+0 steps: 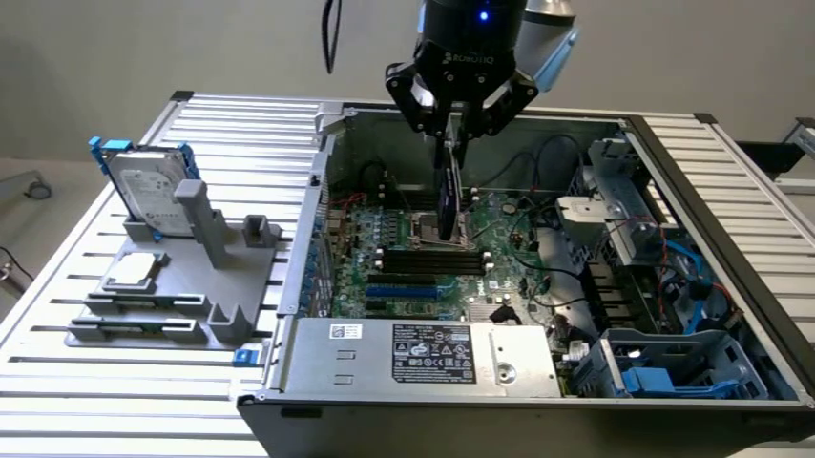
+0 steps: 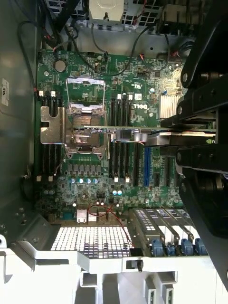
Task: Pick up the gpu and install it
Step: 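Insert the gpu into the slot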
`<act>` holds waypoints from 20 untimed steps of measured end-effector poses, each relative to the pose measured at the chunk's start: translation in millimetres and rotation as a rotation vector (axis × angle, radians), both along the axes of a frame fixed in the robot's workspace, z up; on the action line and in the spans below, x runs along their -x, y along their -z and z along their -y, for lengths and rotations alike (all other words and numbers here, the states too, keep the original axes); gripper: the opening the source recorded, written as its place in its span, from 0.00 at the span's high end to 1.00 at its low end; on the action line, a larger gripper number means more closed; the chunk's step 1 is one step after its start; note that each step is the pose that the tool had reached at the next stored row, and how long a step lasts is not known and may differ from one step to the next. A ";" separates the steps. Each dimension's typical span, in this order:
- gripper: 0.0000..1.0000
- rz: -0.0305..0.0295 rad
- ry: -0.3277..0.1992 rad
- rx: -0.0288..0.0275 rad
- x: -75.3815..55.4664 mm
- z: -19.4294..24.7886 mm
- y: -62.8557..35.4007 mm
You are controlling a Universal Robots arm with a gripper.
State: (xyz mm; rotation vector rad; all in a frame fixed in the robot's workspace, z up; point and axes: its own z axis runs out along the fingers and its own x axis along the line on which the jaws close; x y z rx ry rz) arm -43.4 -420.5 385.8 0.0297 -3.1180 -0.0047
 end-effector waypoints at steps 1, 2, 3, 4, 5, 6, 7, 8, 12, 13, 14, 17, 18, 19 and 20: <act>0.74 0.0011 -0.007 -0.0014 0.0 0.0 0.2; 0.74 0.0014 -0.024 -0.0018 -0.1 0.0 0.4; 0.74 0.0015 -0.042 -0.0017 -0.1 0.0 0.7; 0.74 0.0016 -0.059 -0.0020 0.0 0.0 1.2; 0.74 0.0016 -0.079 -0.0019 0.0 0.0 1.9; 0.74 0.0016 -0.097 -0.0019 0.0 0.0 2.5; 0.74 0.0016 -0.115 -0.0019 0.0 0.0 3.0; 0.74 0.0015 -0.133 -0.0019 0.0 0.0 3.6; 0.74 0.0015 -0.206 -0.0021 0.0 0.0 6.0; 0.74 0.0015 -0.224 -0.0021 0.0 0.0 6.6; 0.74 0.0015 -0.242 -0.0021 0.0 0.0 7.2; 0.74 0.0014 -0.296 -0.0021 0.0 0.0 9.1; 0.74 0.0014 -0.314 -0.0021 0.0 0.0 9.7; 0.74 0.0014 -0.332 -0.0021 0.0 0.1 10.4; 0.74 0.0014 -0.351 -0.0022 0.0 0.0 11.2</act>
